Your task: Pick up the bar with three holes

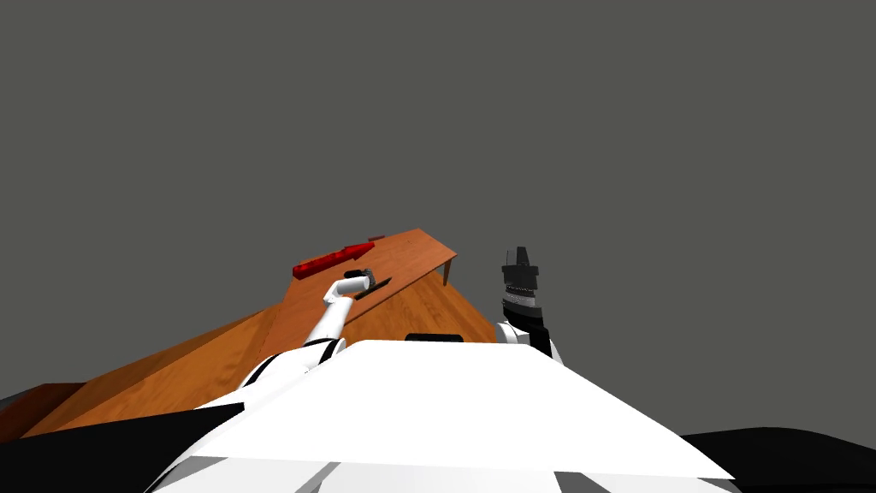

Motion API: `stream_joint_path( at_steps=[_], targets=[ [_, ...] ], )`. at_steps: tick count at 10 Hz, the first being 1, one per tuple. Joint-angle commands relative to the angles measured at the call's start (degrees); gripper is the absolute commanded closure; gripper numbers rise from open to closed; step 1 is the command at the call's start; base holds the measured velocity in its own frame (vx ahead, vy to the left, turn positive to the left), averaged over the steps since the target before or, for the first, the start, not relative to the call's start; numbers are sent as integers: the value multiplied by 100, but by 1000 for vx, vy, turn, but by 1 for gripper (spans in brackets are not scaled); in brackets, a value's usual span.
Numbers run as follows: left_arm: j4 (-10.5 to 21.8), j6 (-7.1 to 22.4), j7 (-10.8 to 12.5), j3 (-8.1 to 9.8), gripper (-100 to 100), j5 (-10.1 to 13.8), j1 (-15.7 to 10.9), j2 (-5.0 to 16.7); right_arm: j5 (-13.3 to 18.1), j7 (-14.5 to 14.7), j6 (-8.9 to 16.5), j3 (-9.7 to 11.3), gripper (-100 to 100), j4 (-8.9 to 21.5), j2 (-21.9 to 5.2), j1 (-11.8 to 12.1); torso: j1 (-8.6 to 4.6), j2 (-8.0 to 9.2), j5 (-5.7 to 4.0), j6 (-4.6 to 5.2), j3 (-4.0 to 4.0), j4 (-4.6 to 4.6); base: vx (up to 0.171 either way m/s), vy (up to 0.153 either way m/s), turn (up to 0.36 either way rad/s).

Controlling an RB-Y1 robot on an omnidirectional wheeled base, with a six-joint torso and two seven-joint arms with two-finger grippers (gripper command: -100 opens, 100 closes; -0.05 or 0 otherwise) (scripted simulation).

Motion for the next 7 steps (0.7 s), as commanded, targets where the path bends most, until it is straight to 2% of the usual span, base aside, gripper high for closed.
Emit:
stream_joint_path(
  at_steps=[1, 4, 5, 6, 7],
  targets=[
    [286, 286, 21, 47, -100, 33, -134, 27, 0, 0, 0, 0, 0, 0, 0, 0, 0, 0, 0, 0, 0, 0, 57, 21, -10],
    [675, 611, 30, 86, -100, 74, -258, 64, 0, 0, 0, 0, 0, 0, 0, 0, 3, -1, 0, 1, 0, 1, 50, 18, -8],
    [889, 833, 33, 122, -100, 113, -373, 101, 0, 0, 0, 0, 0, 0, 0, 0, 2, -1, 0, 0, 0, 0, 52, 16, -10],
    [955, 865, 33, 122, -100, 113, -373, 101, 0, 0, 0, 0, 0, 0, 0, 0, 1, -2, 0, 1, -1, 0, 48, 19, -9],
    [1184, 1090, 31, 155, -100, 151, -479, 135, 0, 0, 0, 0, 0, 0, 0, 0, 3, 1, 0, -1, 1, 0, 65, 40, -5]
  ],
)
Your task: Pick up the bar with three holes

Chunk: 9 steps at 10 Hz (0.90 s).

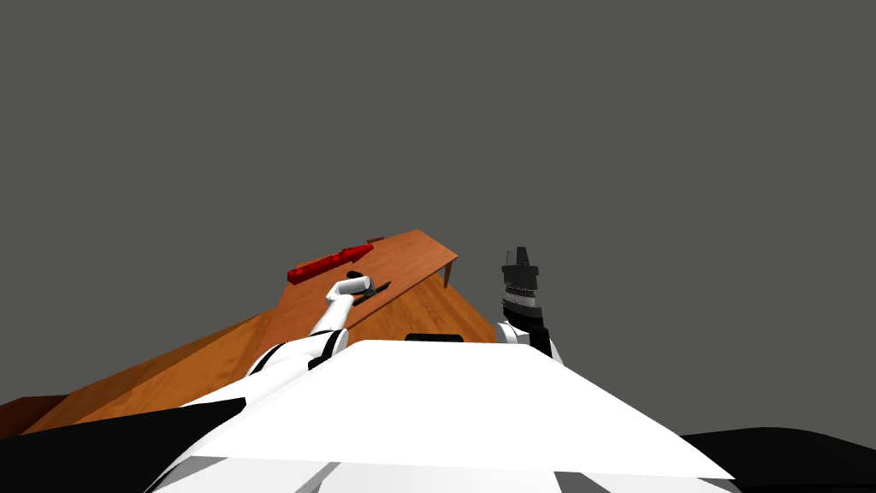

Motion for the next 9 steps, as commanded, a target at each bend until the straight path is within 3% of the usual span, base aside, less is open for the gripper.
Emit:
stream_joint_path(
  at_steps=[1, 2, 3, 5, 9],
  targets=[
    [244, 121, -33, 25, -100, 60, -86, 55, 0, 0, 0, 0, 0, 0, 0, 0, 0, 0, 0, 0, 0, 0, 60, 33, -7],
    [438, 346, -39, 55, -100, 96, -183, 87, 0, 0, 0, 0, 0, 0, 0, 0, -1, 1, 0, 0, 0, 0, 68, 25, -8],
    [498, 346, -39, 55, -100, 96, -183, 87, 0, 0, 0, 0, 0, 0, 0, 0, -3, -2, 0, 0, -1, -1, 52, 27, -3],
    [899, 701, -61, 106, -100, 163, -353, 143, 0, 0, 0, 0, 0, 0, 0, 0, -3, 1, -1, 0, 1, 0, 73, 36, -8],
    [1348, 1076, -93, 144, -100, 220, -486, 185, 0, 0, 0, 0, 0, 0, 0, 0, -1, 0, 0, 0, -1, -1, 65, 34, -4]
  ],
)
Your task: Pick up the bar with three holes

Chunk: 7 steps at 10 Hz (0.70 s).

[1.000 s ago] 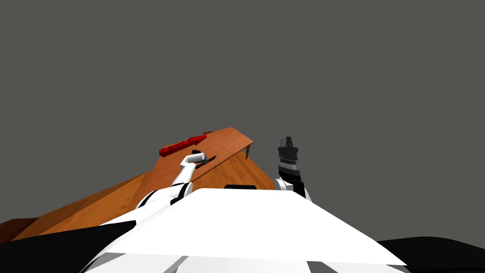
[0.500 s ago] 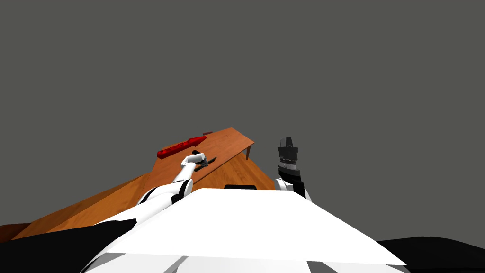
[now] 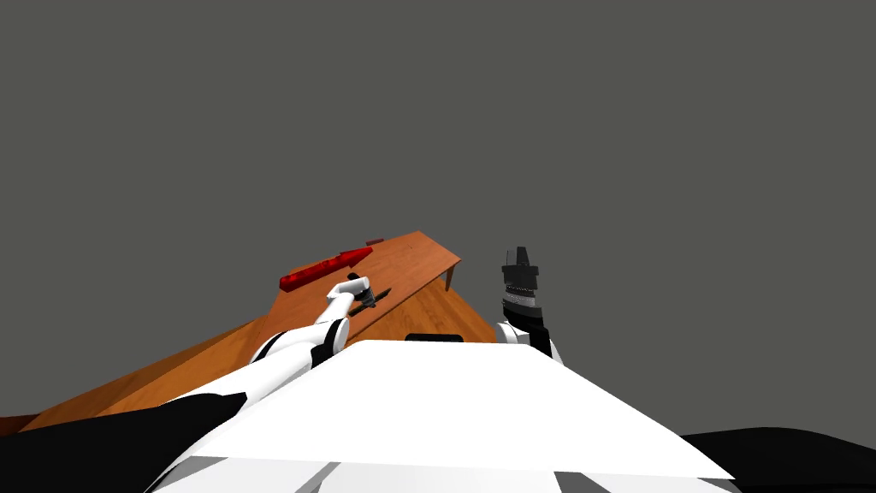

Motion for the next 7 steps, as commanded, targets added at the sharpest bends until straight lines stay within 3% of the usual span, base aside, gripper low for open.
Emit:
stream_joint_path(
  at_steps=[1, 7],
  targets=[
    [193, 254, -16, 21, -100, 31, -57, 12, 0, 0, 0, 0, 0, 0, 0, 0, 0, 0, 0, 0, 0, 0, 84, 47, -4],
    [675, 647, -95, 59, -100, 107, -193, 67, 0, 0, 0, 0, 0, 0, 0, 0, -2, 2, -1, 0, 1, 0, 65, 32, -2]
  ],
)
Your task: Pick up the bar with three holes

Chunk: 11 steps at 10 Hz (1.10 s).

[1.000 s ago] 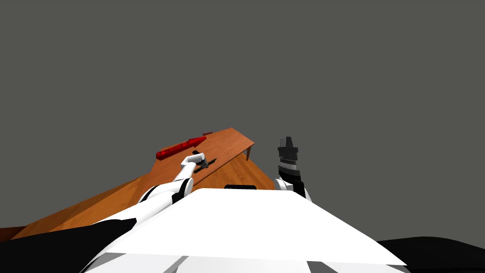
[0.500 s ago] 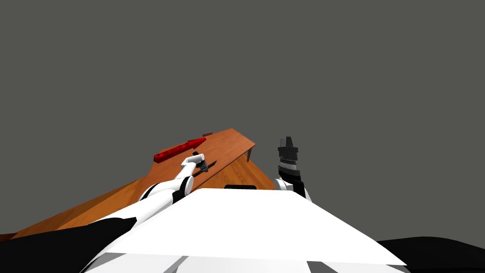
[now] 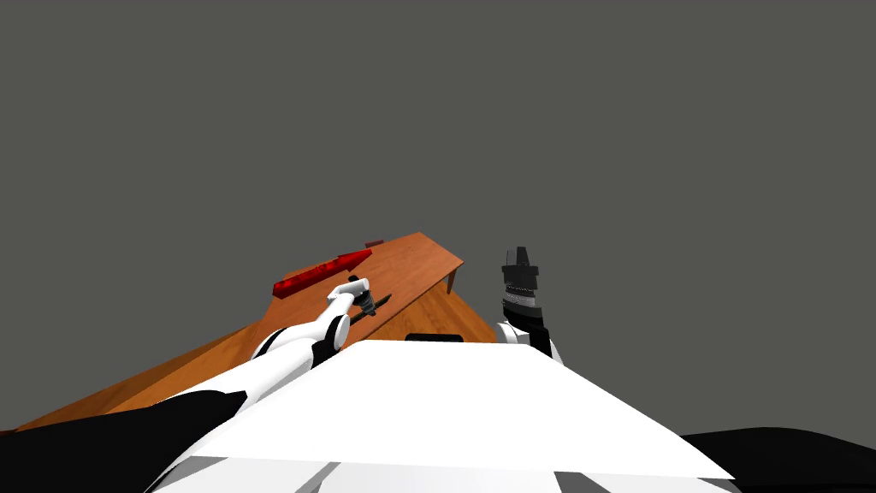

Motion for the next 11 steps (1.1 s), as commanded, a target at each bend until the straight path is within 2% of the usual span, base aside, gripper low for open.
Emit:
stream_joint_path(
  at_steps=[1, 2, 3, 5, 6, 7, 11],
  targets=[
    [0, 0, 0, 0, -100, 0, 0, 0, 0, 0, 0, 0, 0, 0, 0, 0, 0, 0, 0, 0, 0, 0, 20, 15, -2],
    [11, 7, -2, 0, 0, 1, -4, 1, 0, 0, 0, 0, 0, 0, 0, 0, -6, 9, -1, 0, 5, 2, 0, 0, 0],
    [104, -177, -14, -21, -100, -6, 57, -67, 0, 0, 0, 0, 0, 0, 0, -1, -10, 15, -2, 0, 9, 3, 25, 16, 16],
    [198, -361, -25, -42, -100, -13, 118, -135, 0, 0, 0, 0, 0, 0, 0, 0, -4, 6, -1, 0, 4, 1, 48, 25, 17],
    [185, -302, -27, -34, -100, -8, 100, -111, 0, 0, 0, 0, 0, 0, 0, 0, -3, 3, 0, 0, 2, 0, 21, 11, 2],
    [193, -330, -30, -35, 100, -9, 104, -115, 0, 0, 0, 0, 0, 0, 0, 0, -7, 10, -2, 0, 5, 2, 0, 0, 0],
    [197, -314, -29, -35, 100, -7, 107, -121, 0, 0, 0, 0, 0, 0, 0, -1, 4, 7, 3, 2, 4, 2, 0, 0, 0]
  ],
)
